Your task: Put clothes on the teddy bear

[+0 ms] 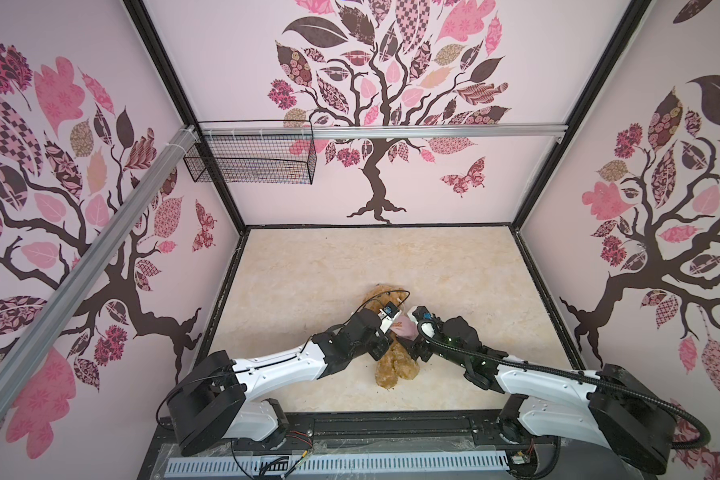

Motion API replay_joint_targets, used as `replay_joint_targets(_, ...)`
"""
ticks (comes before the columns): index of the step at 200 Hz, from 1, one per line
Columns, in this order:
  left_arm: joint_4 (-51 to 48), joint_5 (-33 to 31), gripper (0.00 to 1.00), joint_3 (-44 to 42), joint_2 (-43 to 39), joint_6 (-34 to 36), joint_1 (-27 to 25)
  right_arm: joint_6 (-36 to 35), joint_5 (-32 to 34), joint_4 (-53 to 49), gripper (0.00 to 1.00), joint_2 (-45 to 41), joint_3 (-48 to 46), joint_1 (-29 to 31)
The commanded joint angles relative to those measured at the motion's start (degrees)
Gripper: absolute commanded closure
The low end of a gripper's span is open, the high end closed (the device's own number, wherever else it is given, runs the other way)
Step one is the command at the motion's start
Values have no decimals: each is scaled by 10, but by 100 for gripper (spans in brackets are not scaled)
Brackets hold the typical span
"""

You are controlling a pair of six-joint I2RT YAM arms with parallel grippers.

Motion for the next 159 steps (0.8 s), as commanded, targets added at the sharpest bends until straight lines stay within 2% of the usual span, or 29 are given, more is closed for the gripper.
replay_joint_targets(1, 26, 18, 100, -7, -9, -10, -1, -4, -11, 40, 11, 22, -10, 4)
replay_joint_targets(25, 36, 36, 100, -11, -12, -22, -1, 11, 10, 76, 11, 55, -13, 4)
replay_joint_targets(55, 60, 73, 100, -25, -26, -47, -1, 50, 86, 117, 12, 91, -3, 4)
replay_joint_targets(95, 61, 88, 100, -47, -43, -51, -1, 111, 192, 167, 17, 81, -29, 3)
replay_joint_targets(124, 67, 109, 100, -63, -50, -44, -1, 151, 243, 213, 25, 72, -54, 3)
replay_joint_targets(159, 78, 127, 100, -87, -60, -56, -1, 196, 299, 255, 30, 84, -69, 2)
